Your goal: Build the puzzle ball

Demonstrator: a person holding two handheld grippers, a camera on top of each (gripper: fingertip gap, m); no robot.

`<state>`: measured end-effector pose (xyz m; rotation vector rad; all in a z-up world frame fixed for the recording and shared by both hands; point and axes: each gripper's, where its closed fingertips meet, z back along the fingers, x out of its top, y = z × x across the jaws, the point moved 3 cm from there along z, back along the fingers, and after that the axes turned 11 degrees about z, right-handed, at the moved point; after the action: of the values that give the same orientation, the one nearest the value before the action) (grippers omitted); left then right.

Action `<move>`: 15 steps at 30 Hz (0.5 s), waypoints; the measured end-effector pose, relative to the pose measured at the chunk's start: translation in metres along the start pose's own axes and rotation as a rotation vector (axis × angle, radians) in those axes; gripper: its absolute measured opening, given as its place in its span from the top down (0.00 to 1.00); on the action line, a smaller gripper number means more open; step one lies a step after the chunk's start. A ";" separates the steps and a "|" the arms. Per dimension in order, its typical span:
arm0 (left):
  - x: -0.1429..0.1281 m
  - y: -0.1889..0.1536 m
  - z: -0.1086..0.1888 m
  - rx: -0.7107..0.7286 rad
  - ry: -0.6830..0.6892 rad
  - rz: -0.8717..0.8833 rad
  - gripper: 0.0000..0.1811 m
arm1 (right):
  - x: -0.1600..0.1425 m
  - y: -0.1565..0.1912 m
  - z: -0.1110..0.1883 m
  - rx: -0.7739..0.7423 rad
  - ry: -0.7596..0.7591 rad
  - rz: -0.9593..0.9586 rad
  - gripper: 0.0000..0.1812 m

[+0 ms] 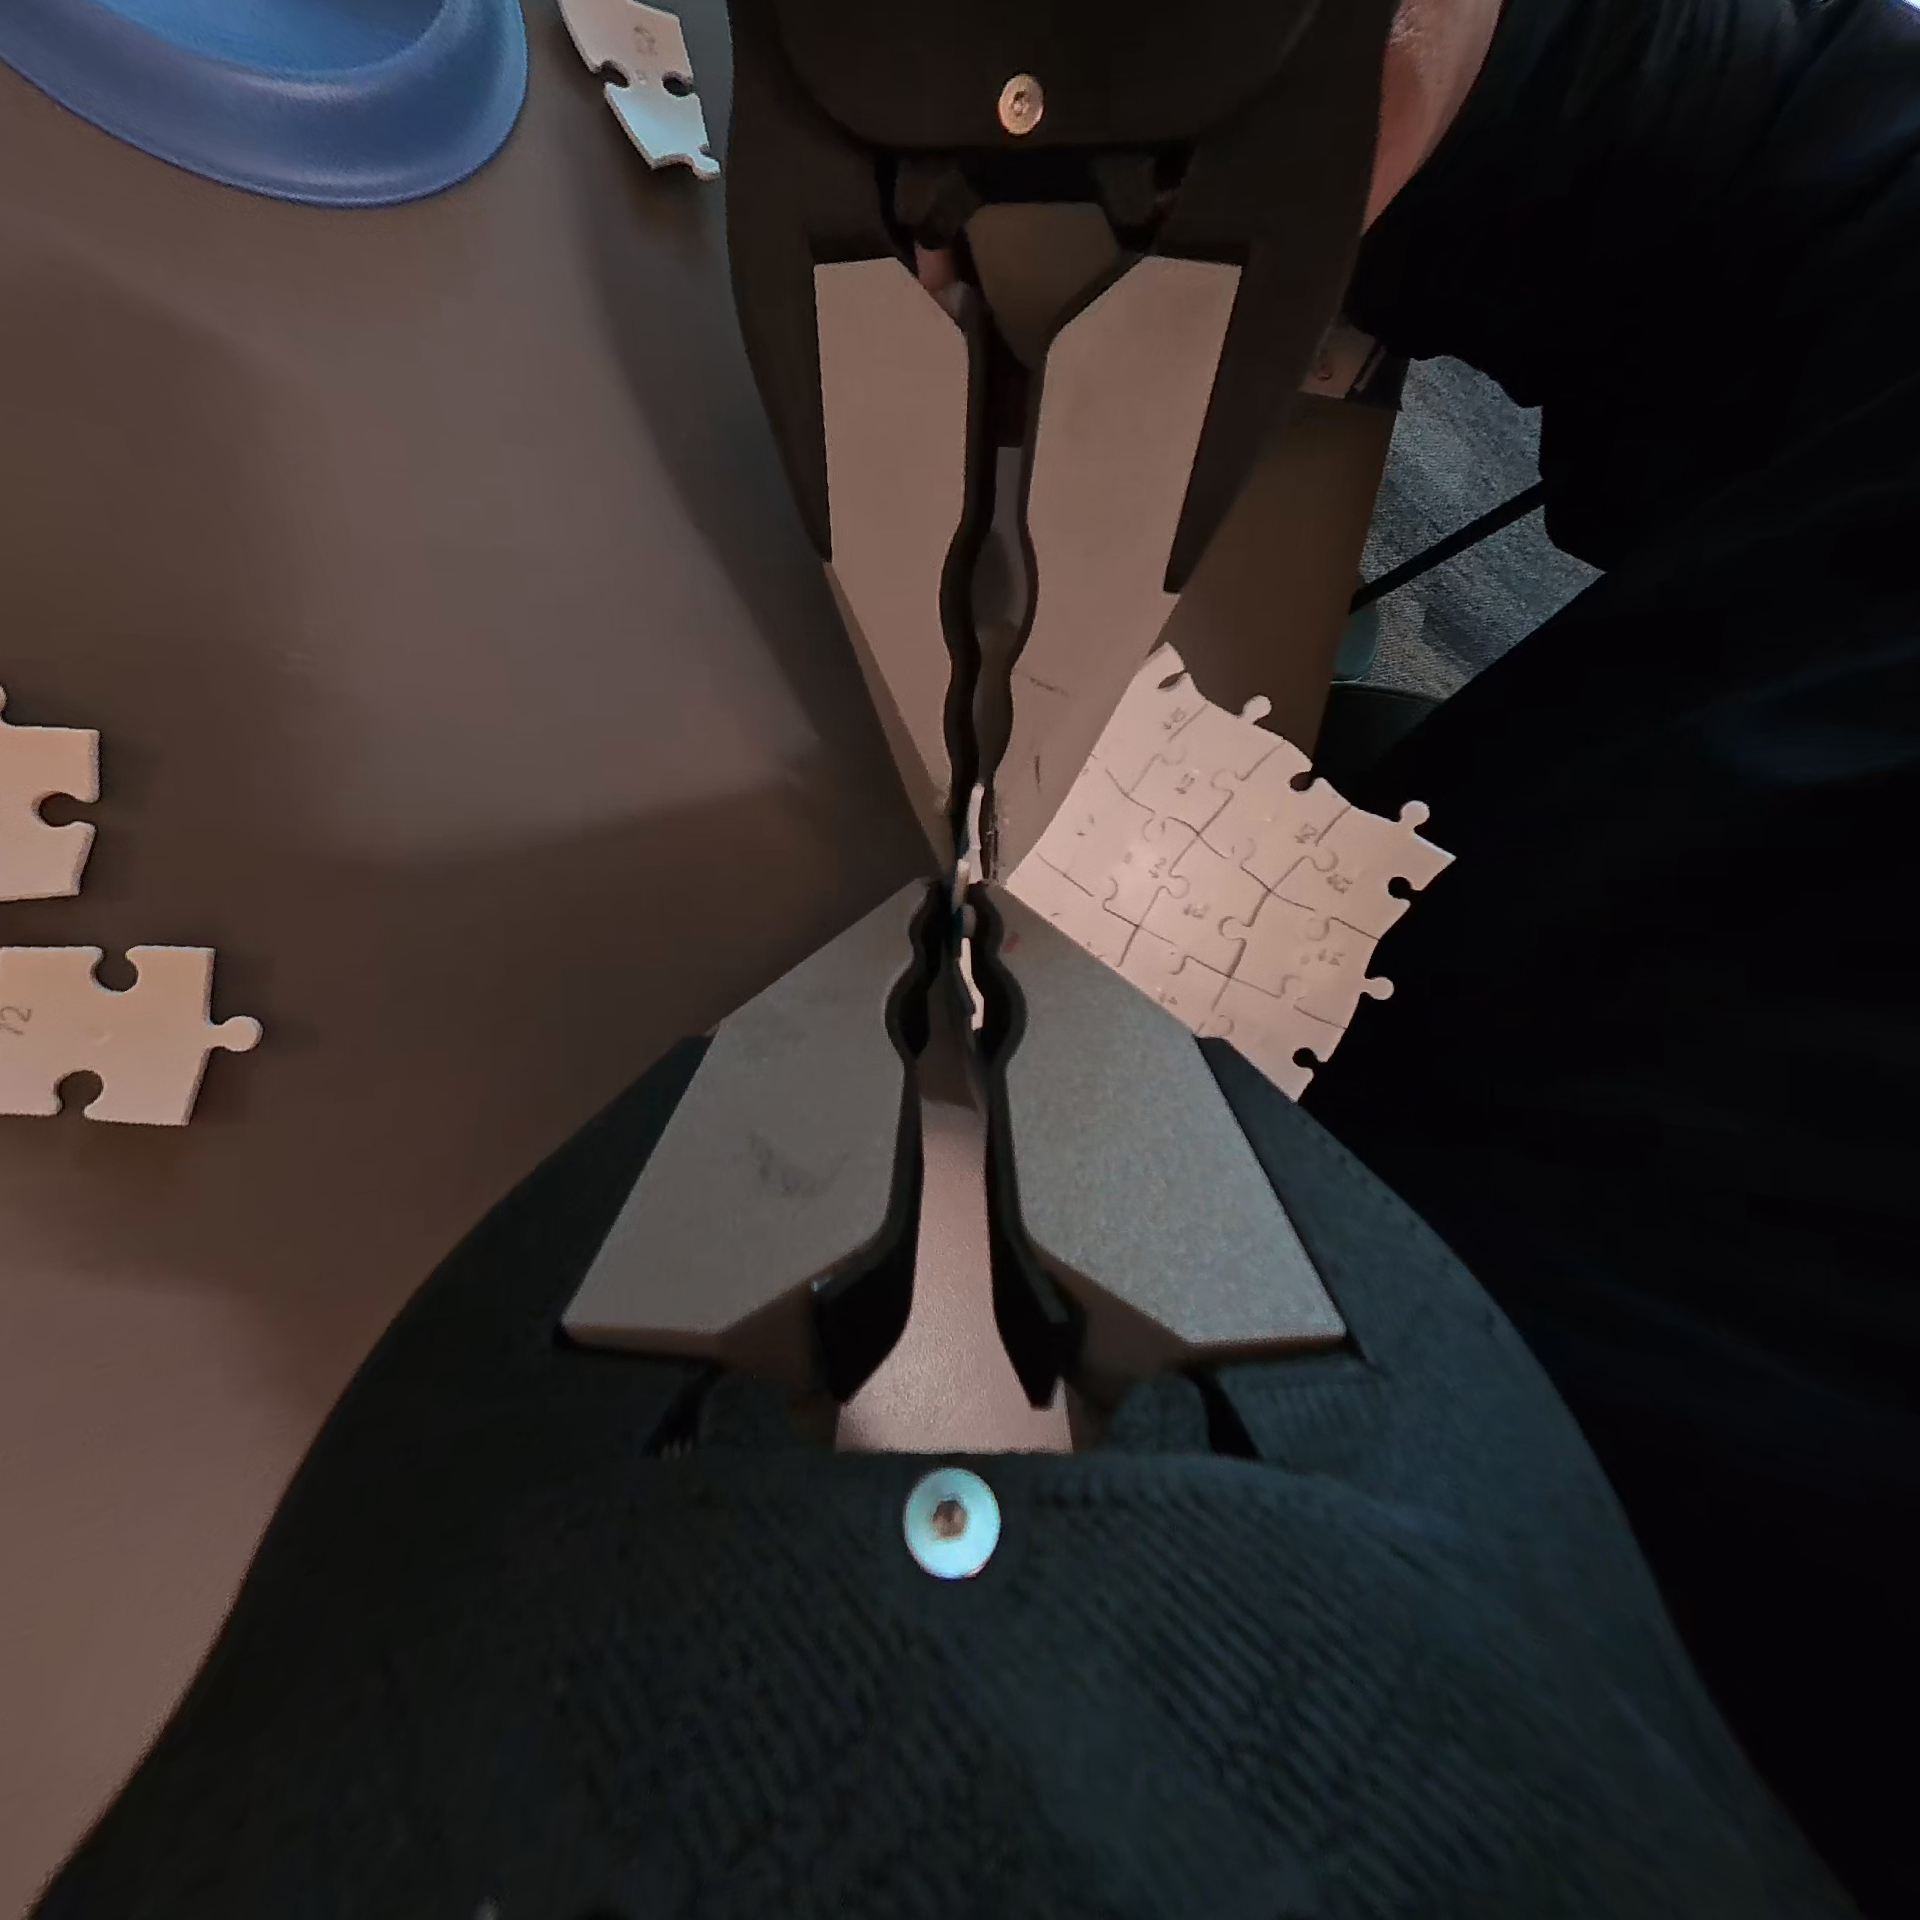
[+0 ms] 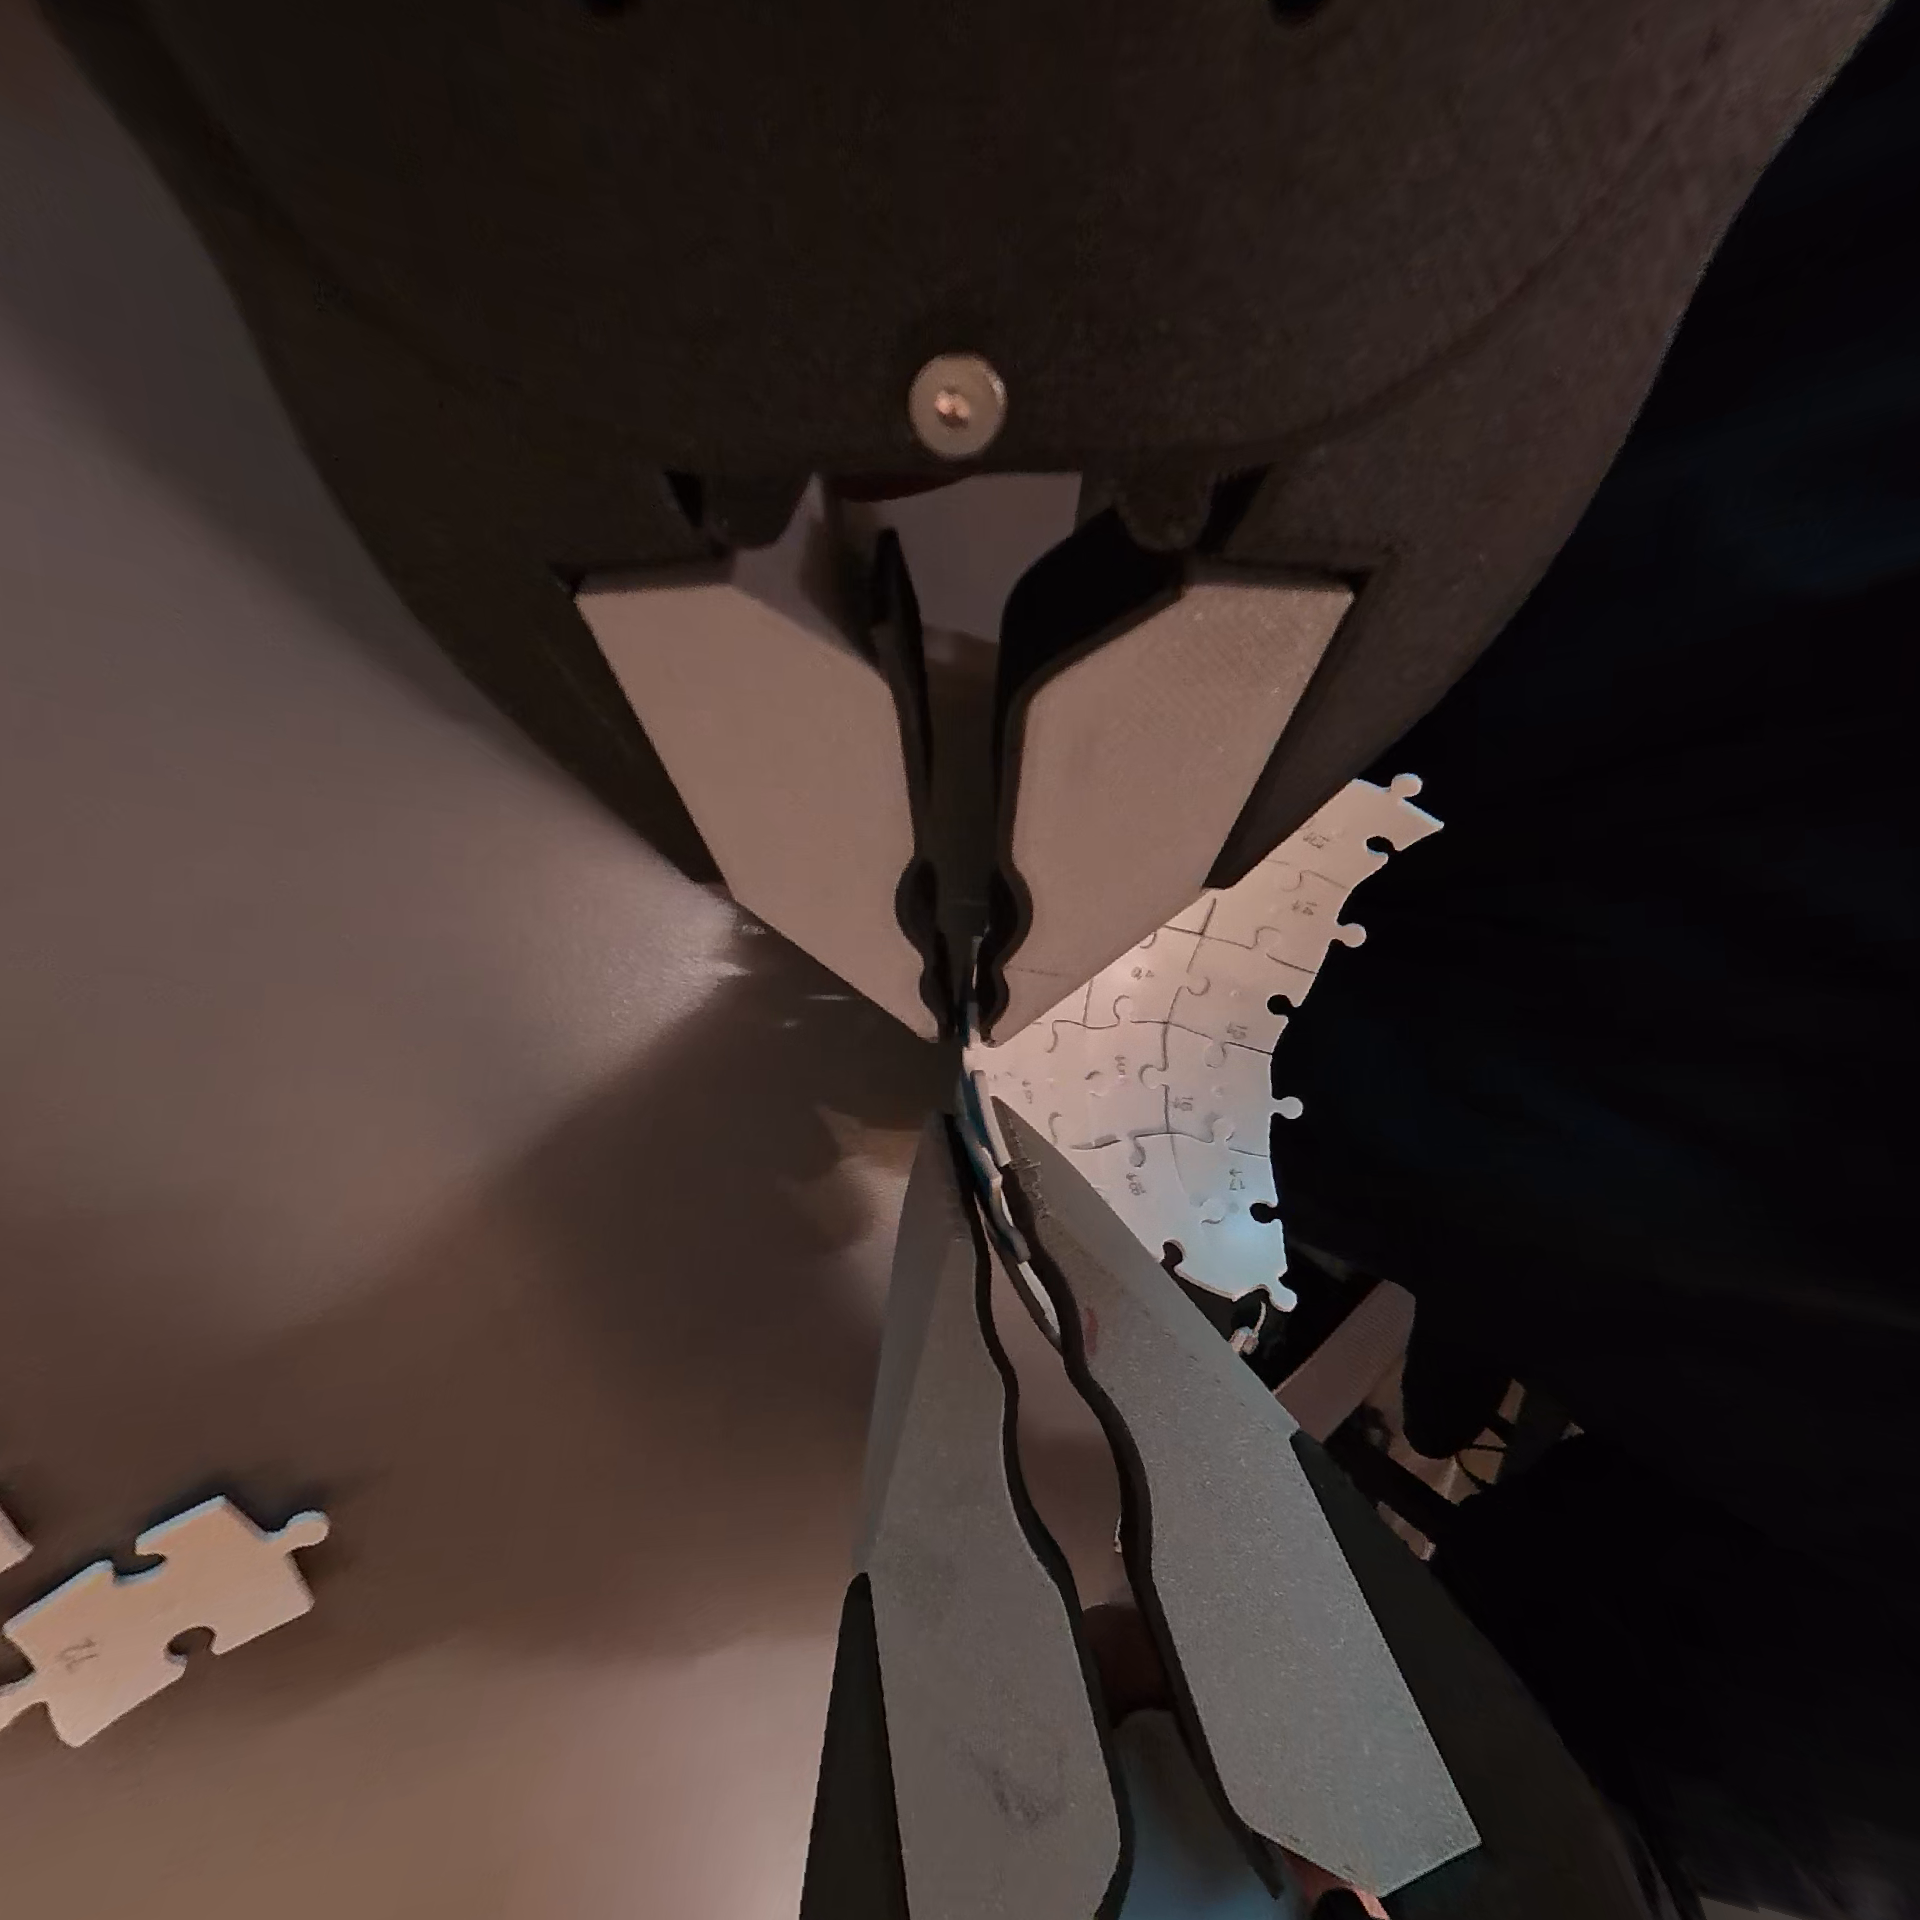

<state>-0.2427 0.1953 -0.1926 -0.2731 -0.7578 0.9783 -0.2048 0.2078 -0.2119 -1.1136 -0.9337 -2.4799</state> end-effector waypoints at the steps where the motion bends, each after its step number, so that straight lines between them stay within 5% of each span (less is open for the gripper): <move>1: 0.000 0.000 0.000 0.001 -0.001 0.000 0.99 | 0.000 0.000 0.000 -0.001 0.002 -0.001 1.00; 15: 0.002 -0.006 -0.002 -0.085 -0.004 0.050 0.97 | 0.005 0.006 -0.002 -0.007 0.014 0.031 1.00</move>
<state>-0.2369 0.1941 -0.1901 -0.3658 -0.8005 0.9954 -0.2065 0.2021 -0.2070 -1.1024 -0.8977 -2.4653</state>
